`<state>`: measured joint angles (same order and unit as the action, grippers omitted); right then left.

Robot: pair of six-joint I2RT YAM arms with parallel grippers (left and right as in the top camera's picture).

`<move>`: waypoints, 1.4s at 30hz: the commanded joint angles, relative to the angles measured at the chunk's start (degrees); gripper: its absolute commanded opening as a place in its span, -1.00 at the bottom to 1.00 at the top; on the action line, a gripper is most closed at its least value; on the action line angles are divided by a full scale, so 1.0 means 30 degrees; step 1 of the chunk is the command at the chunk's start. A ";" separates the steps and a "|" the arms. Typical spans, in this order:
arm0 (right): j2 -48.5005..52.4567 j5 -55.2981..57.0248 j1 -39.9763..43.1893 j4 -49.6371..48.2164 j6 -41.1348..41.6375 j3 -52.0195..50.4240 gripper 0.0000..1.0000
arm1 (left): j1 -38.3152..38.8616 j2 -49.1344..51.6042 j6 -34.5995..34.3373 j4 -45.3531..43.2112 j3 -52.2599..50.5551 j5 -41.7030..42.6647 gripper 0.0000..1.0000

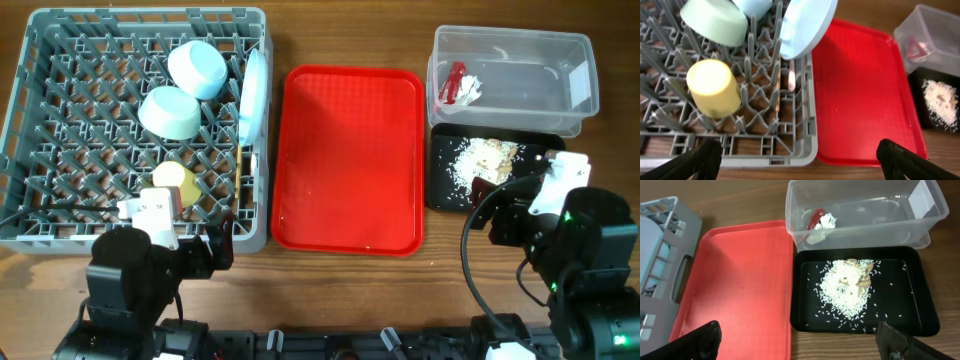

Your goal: Sort waste into correct bins and load items into the dishwasher rack

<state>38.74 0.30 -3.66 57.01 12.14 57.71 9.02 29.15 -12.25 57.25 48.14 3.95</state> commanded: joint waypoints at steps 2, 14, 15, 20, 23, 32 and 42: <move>0.0415 0.0408 -0.0015 0.0029 0.0240 -0.0124 1.00 | 0.0080 -0.0073 0.0386 0.0481 -0.0168 0.0160 1.00; -0.0772 0.0474 -0.0051 -0.1333 -0.0670 -0.0925 1.00 | 0.0080 -0.0073 0.0386 0.0517 -0.0168 0.0160 1.00; -0.1173 0.0459 -0.0073 -0.1880 -0.0882 -0.1246 0.99 | 0.0080 -0.0073 0.0386 0.0517 -0.0168 0.0160 1.00; -0.5049 -0.0109 -0.1071 -0.5945 -0.2550 -0.5064 1.00 | 0.0080 -0.0073 0.0386 0.0517 -0.0168 0.0160 1.00; -0.8298 -0.0634 -0.1530 -0.9413 -0.2477 -0.8648 0.99 | 0.0080 -0.0073 0.0386 0.0517 -0.0168 0.0160 1.00; -1.2794 -0.1107 -0.1428 -2.0028 -0.2484 -1.5956 1.00 | 0.0080 -0.0073 0.0386 0.0517 -0.0168 0.0160 1.00; -1.2852 -0.1115 -0.0372 -2.2833 -0.2557 -1.9139 1.00 | 0.0080 -0.0073 0.0386 0.0517 -0.0168 0.0160 1.00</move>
<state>1.04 -2.13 -5.76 -14.41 5.61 0.67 9.02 29.19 -12.23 58.96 47.92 3.95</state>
